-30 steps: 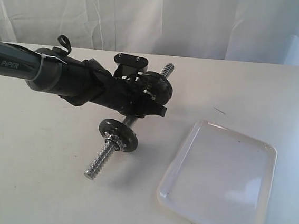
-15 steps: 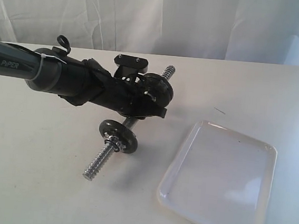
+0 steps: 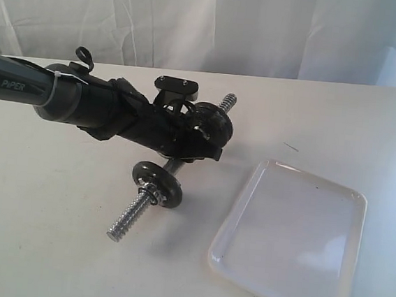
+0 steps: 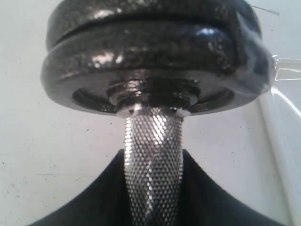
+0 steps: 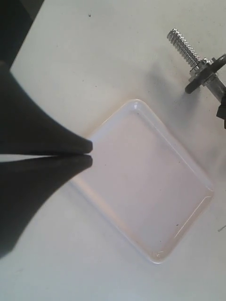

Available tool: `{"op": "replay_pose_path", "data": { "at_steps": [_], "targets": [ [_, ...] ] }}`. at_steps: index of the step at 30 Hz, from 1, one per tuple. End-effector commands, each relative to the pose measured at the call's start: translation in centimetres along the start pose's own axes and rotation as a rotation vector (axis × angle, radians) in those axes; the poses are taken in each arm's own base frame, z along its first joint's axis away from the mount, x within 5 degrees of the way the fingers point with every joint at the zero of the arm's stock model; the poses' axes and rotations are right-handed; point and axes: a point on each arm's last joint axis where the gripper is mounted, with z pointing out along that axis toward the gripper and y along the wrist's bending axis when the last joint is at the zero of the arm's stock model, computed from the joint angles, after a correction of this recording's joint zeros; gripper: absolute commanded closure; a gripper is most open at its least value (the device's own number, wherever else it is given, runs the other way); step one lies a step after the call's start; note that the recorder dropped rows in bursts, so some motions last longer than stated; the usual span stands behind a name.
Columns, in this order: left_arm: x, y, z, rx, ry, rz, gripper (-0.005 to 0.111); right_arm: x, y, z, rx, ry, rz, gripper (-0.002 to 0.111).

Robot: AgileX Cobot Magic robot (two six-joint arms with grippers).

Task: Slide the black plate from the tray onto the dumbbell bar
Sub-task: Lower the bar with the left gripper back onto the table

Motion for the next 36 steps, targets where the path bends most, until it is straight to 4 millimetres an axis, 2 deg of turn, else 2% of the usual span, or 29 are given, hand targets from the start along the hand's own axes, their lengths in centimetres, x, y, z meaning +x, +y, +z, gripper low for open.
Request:
{"op": "replay_pose_path", "data": {
  "at_steps": [1, 4, 9, 11, 19, 25, 36],
  "targets": [
    [-3.98, -1.00, -2.83, 0.004, -0.152, -0.058, 0.107, 0.15, -0.07, -0.08, 0.010, 0.004, -0.003, 0.108],
    [-3.96, -1.03, -2.82, 0.008, -0.150, -0.062, 0.102, 0.15, -0.07, -0.08, 0.010, 0.004, -0.003, 0.108],
    [-3.94, -1.07, -2.82, 0.014, -0.148, -0.093, 0.077, 0.16, -0.07, -0.08, 0.009, 0.005, -0.005, 0.108],
    [-3.94, -1.07, -2.82, 0.015, -0.148, -0.110, 0.072, 0.16, -0.07, -0.08, 0.009, 0.005, -0.005, 0.108],
    [-3.77, -1.30, -2.80, 0.041, -0.127, -0.121, 0.070, 0.16, -0.07, -0.08, 0.009, 0.005, -0.005, 0.108],
    [-3.51, -1.56, -2.80, 0.078, -0.094, -0.126, 0.053, 0.16, -0.07, -0.08, 0.009, 0.005, -0.005, 0.108],
    [-3.49, -1.57, -2.80, 0.079, -0.092, -0.116, 0.054, 0.16, -0.07, -0.08, 0.009, 0.005, -0.005, 0.108]
  ]
}}
